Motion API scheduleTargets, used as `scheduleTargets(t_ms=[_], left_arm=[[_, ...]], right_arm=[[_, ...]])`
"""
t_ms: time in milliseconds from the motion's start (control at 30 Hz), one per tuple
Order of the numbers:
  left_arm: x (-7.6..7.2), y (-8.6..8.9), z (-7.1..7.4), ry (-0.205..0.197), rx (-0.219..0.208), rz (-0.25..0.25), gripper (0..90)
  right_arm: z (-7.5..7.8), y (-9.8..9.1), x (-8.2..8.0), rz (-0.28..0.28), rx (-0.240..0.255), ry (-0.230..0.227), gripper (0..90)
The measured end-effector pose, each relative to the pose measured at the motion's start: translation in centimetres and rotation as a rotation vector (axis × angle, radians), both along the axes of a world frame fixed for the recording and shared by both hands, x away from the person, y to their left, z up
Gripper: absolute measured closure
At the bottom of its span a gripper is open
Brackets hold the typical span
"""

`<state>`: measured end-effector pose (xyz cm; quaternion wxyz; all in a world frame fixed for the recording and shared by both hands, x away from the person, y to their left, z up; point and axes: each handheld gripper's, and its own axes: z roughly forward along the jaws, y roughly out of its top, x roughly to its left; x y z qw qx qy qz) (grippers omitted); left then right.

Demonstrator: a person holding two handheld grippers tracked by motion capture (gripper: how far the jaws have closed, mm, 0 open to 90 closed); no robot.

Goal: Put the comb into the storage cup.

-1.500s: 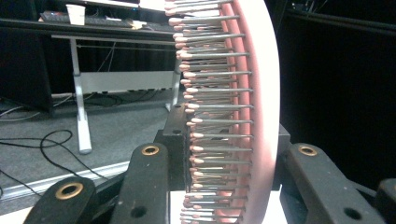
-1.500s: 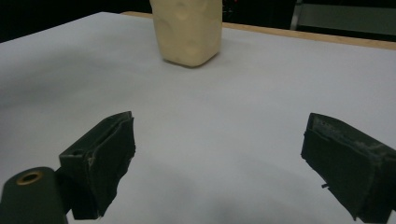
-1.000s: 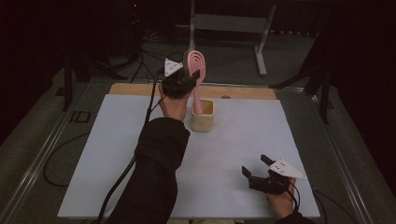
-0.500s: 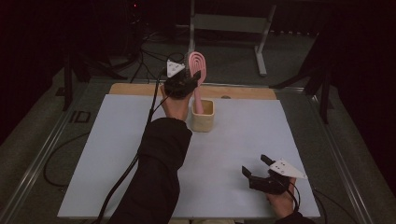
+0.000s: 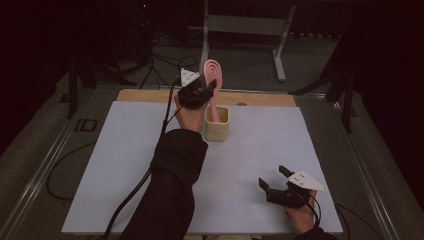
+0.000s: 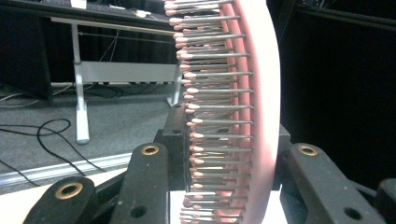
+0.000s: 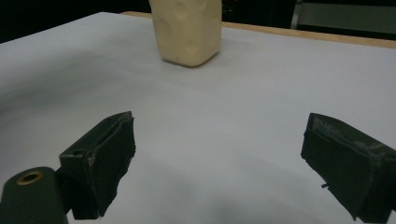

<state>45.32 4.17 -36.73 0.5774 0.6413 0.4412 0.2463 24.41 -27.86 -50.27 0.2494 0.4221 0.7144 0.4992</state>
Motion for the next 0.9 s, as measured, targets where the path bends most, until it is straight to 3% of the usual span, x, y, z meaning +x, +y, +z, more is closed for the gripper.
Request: scheduleTargets(t_ms=[400, 733, 900], left_arm=[[-0.1, -0.8, -1.2, 0.016, 0.009, -0.001, 64.6], [-0.3, -0.4, -2.4, 0.036, -0.020, 0.014, 64.6], [-0.4, -0.6, -2.9, 0.039, 0.001, 0.006, 64.5]], right_arm=[[0.0, 0.0, 0.0, 0.002, -0.003, 0.000, 9.3], [0.0, 0.1, 0.0, 0.005, -0.008, 0.000, 9.3], [0.0, 0.1, 0.0, 0.002, -0.010, 0.004, 9.4]])
